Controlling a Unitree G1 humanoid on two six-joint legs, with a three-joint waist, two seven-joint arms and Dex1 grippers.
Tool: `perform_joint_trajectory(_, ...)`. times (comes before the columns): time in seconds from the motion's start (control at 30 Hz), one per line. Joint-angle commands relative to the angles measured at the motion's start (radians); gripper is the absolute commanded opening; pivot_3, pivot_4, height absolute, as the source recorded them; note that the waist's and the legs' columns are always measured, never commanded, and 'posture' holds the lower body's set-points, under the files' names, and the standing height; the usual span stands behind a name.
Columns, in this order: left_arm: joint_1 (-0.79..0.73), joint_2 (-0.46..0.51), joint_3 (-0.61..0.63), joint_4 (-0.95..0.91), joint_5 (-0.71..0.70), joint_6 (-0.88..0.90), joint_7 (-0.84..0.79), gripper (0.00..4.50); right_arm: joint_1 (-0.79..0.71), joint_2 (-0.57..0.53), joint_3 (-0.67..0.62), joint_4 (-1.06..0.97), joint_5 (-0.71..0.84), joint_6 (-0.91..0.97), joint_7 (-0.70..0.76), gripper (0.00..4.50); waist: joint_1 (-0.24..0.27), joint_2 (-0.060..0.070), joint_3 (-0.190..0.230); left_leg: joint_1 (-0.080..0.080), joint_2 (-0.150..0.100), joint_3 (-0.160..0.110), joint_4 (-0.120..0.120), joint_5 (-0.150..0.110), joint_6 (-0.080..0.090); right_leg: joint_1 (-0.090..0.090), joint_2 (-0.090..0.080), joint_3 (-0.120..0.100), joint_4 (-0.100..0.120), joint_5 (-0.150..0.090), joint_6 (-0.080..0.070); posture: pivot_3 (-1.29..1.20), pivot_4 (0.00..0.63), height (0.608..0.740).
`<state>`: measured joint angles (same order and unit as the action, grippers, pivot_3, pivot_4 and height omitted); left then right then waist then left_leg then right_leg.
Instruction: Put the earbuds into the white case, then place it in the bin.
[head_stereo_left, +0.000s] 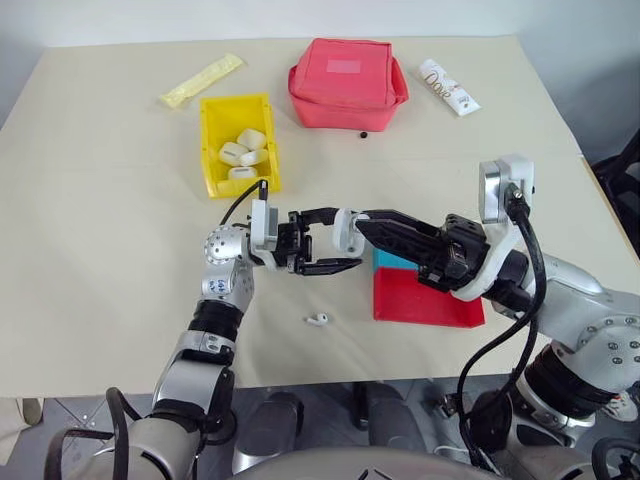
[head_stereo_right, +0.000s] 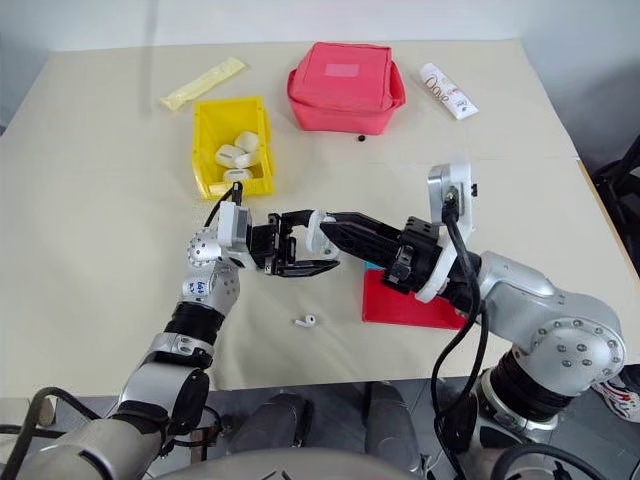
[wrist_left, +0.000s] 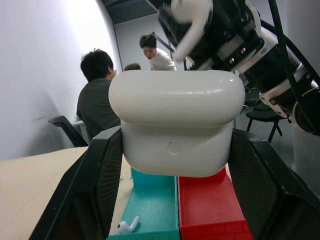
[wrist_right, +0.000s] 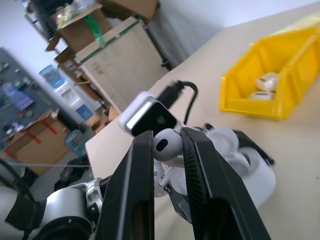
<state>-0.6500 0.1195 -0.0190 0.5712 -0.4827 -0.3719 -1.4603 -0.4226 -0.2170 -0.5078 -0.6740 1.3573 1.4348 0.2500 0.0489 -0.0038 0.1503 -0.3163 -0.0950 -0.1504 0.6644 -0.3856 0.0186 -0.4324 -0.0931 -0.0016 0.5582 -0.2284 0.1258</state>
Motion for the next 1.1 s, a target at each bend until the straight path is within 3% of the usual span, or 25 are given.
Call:
perform_joint_trajectory(0.03, -0.012, -0.01, -0.001, -0.024, -0.008, 0.014, -0.002, 2.78, 0.043, -0.043, 0.056, 0.016, 0.131, -0.109, -0.122, 0.45, -0.002, 0.0, 0.0, 0.0, 0.0, 0.0, 0.0, 0.0, 0.0, 0.0, 0.0, 0.0, 0.0, 0.0, 0.0, 0.0, 0.15, 0.74)
perform_joint_trajectory(0.27, -0.024, -0.014, 0.006, -0.01, 0.001, 0.006, 0.003, 2.78, 0.136, -0.158, 0.199, 0.02, 0.339, -0.31, -0.295, 0.45, -0.002, 0.0, 0.0, 0.0, 0.0, 0.0, 0.0, 0.0, 0.0, 0.0, 0.0, 0.0, 0.0, 0.0, 0.0, 0.0, 0.15, 0.74)
perform_joint_trajectory(0.5, -0.029, -0.026, 0.007, -0.016, -0.001, 0.004, 0.011, 2.78, 0.178, -0.25, 0.312, 0.019, 0.421, -0.452, -0.359, 0.45, 0.001, 0.0, 0.0, 0.0, 0.0, 0.0, 0.0, 0.001, 0.001, 0.001, 0.0, 0.0, -0.001, 0.0, 0.001, 0.0, 0.15, 0.74)
perform_joint_trajectory(0.73, -0.023, -0.032, 0.005, -0.042, -0.005, 0.012, 0.017, 2.78, 0.215, -0.314, 0.37, 0.024, 0.425, -0.536, -0.353, 0.45, 0.003, 0.0, 0.0, 0.0, 0.0, 0.0, 0.0, 0.001, 0.001, 0.002, 0.0, 0.0, -0.002, 0.001, 0.001, 0.0, 0.15, 0.74)
perform_joint_trajectory(1.1, 0.032, -0.027, 0.005, -0.186, -0.048, 0.117, 0.018, 2.78, 0.285, -0.367, 0.377, 0.081, 0.282, -0.602, -0.287, 0.45, 0.005, 0.0, 0.0, 0.0, 0.0, -0.001, 0.0, 0.001, 0.001, 0.002, 0.0, 0.0, -0.002, 0.001, 0.001, 0.0, 0.15, 0.74)
